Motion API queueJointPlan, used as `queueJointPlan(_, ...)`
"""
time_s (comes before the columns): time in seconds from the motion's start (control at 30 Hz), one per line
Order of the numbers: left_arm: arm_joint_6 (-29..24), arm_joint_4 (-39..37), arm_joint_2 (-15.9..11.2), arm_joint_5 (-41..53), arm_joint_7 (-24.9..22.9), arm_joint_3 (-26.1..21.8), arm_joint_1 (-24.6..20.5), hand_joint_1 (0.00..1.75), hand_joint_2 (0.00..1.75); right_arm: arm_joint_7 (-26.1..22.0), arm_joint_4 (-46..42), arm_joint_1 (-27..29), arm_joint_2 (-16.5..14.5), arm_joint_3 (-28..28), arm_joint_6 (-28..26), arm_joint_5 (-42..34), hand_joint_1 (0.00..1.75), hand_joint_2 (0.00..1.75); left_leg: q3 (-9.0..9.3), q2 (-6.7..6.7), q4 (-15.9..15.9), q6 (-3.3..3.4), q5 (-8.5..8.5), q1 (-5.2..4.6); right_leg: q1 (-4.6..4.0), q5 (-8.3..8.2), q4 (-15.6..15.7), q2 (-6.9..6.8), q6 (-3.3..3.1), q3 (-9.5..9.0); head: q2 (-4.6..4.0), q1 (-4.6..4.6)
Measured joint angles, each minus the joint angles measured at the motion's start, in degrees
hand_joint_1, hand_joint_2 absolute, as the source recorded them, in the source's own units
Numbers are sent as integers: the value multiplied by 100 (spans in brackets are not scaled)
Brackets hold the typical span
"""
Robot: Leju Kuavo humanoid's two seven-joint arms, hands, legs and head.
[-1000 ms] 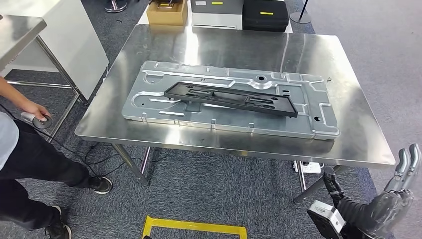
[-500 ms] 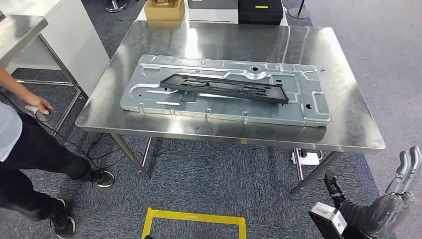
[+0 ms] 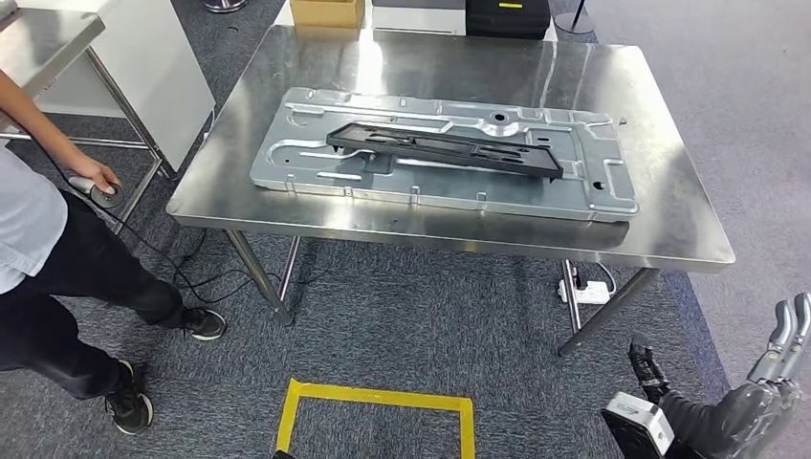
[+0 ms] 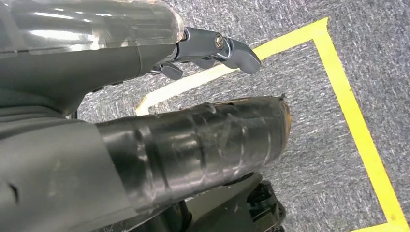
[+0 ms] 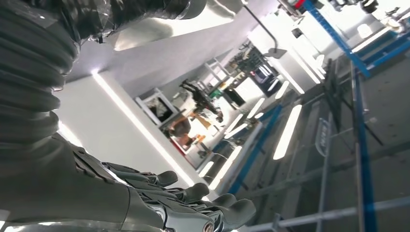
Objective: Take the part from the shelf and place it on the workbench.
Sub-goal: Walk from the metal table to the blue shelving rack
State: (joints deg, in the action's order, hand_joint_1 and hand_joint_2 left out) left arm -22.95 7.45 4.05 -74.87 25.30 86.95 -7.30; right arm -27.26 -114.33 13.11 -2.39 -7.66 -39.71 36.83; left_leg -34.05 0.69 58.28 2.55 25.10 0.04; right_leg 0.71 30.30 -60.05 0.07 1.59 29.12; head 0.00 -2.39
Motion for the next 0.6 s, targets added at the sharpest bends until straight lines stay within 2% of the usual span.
queueJointPlan(0.03, 0, -1, 1, -7, -1, 0, 0, 0, 0, 37, 14, 18, -2, -46, 0, -6, 0, 175, -22, -3, 21, -33, -21, -4, -19, 14, 182, 2, -35, -99, 0, 0)
queueJointPlan(0.07, 0, -1, 2, -19, -2, -1, 1, 0, 0, 82, 43, 43, -4, -105, 1, -8, 0, 175, -35, -6, 27, -71, -49, -6, -39, 26, 238, 5, -73, -108, 0, 1)
queueJointPlan(0.13, -1, -1, 4, -52, -3, -2, 7, 0, 0, 186, 175, 86, -25, -264, 14, 9, 0, 175, -56, -15, 45, -146, -63, -1, -25, -42, 262, -3, -158, -52, 0, -1)
queueJointPlan(0.17, -2, -1, 6, -72, -2, -2, 10, 0, 0, 237, 305, 95, -50, -372, 46, 22, 0, 175, -96, -21, 125, -181, 37, 5, -12, -89, 276, -12, -210, -14, 0, 3)
queueJointPlan(0.2, -3, -1, 7, -88, -1, -2, 13, 0, 0, 281, 470, 98, -80, -495, 95, 35, 0, 175, -165, -28, 305, -211, 228, 13, 3, -141, 292, -24, -255, 35, 0, 5)
queueJointPlan(0.27, -5, 1, 8, -119, -1, -2, 17, 0, 0, 330, 924, 78, -151, -796, 242, 69, 0, 175, -364, -33, 940, -258, 760, 34, 2, -237, 292, -41, -304, 159, 0, 10)
queueJointPlan(0.3, -6, 1, 8, -137, -2, -2, 21, 0, 0, 332, 1203, 46, -183, -970, 318, 100, 0, 175, -441, -32, 1275, -276, 944, 41, -1, -287, 287, -45, -305, 227, 0, 10)
queueJointPlan(0.33, -7, 1, 8, -156, -4, -2, 25, 0, 0, 302, 1537, -8, -214, -1176, 384, 143, 0, 175, -459, -32, 1498, -287, 1008, 44, -4, -335, 280, -47, -299, 294, 0, 10)
queueJointPlan(0.37, -8, 1, 8, -174, -7, -2, 28, 0, 0, 233, 1933, -82, -244, -1423, 442, 191, 0, 175, -388, -32, 1546, -288, 947, 46, -5, -380, 269, -48, -288, 358, 0, 10)
queueJointPlan(0.4, -9, 1, 8, -192, -9, -2, 29, 0, 0, 151, 2369, -172, -266, -1701, 489, 257, 0, 175, -207, -33, 1372, -278, 790, 46, -6, -420, 255, -49, -272, 415, 0, 11)
queueJointPlan(0.43, -11, 1, 8, -206, -13, -2, 28, 0, 0, 77, 2832, -278, -280, -1994, 518, 347, 0, 175, 59, -36, 1026, -255, 622, 45, -5, -454, 235, -51, -252, 463, 0, 11)
queueJointPlan(0.5, -16, 0, 6, -235, -27, -2, 20, 0, 0, 2, 3819, -521, -276, -2586, 530, 606, 0, 175, 601, -55, 208, -194, 507, 28, -14, -514, 199, -55, -198, 536, 0, 11)
queueJointPlan(0.53, -17, 0, 5, -252, -34, -2, 16, 0, 0, -18, 4351, -651, -247, -2877, 507, 749, 0, 175, 744, -65, -50, -169, 533, 14, -17, -545, 190, -59, -165, 554, 0, 10)
queueJointPlan(0.6, -18, -1, 4, -280, -50, -2, 20, 0, 0, -43, 5470, -879, -160, -3459, 431, 981, 0, 175, 779, -76, -202, -113, 552, -7, -18, -619, 204, -69, -83, 566, -1, 9)
